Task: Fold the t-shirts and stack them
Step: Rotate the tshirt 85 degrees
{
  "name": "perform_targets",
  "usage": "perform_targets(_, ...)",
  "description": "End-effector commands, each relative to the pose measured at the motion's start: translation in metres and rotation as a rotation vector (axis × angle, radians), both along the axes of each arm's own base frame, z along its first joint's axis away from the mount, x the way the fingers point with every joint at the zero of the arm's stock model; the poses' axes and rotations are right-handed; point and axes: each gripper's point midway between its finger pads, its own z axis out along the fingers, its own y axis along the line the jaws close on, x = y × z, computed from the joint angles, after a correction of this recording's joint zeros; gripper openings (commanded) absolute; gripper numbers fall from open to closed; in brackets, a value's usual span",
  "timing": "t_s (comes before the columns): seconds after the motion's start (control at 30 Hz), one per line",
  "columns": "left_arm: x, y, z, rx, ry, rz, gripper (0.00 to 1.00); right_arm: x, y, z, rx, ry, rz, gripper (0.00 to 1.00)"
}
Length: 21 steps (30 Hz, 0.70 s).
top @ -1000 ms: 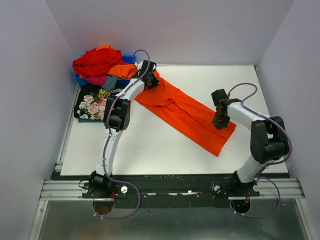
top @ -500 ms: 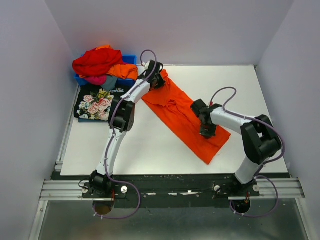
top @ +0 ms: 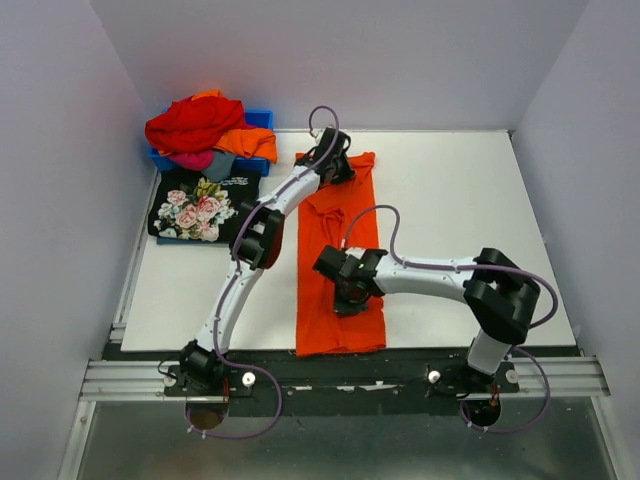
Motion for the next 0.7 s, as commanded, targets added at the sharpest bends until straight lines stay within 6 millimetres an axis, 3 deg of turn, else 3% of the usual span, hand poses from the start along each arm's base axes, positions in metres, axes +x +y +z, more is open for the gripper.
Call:
perform_targets(0.0, -0.018, -0.021, -0.036, -0.022, 0.077, -0.069, 0.0, 0.023, 0.011, 0.048, 0.155, -0.12, -0.039, 0.01)
perform_targets(0.1, -0.009, -0.017, -0.034, -0.037, 0.066, -0.026, 0.0, 0.045, -0.022, 0.072, 0.166, -0.208, -0.098, 0.01)
perform_targets(0.27, 0.026, -0.004, -0.006, -0.137, -0.016, 0.04, 0.0, 0.069, -0.076, 0.072, 0.15, -0.246, -0.171, 0.01)
perform_targets(0.37, 0.032, -0.023, 0.018, -0.225, -0.081, -0.026, 0.12, 0.084, -0.085, 0.075, 0.163, -0.302, -0.133, 0.01)
perform_targets(0.47, 0.029, -0.029, 0.046, -0.247, -0.139, -0.089, 0.19, 0.105, -0.089, 0.085, 0.204, -0.367, -0.123, 0.03)
perform_targets(0.57, 0.02, -0.028, 0.091, -0.246, -0.221, -0.149, 0.37, 0.134, -0.095, 0.095, 0.192, -0.398, -0.137, 0.05)
perform_targets(0.67, 0.008, -0.025, 0.135, -0.235, -0.285, -0.205, 0.46, 0.165, -0.099, 0.098, 0.18, -0.411, -0.159, 0.07)
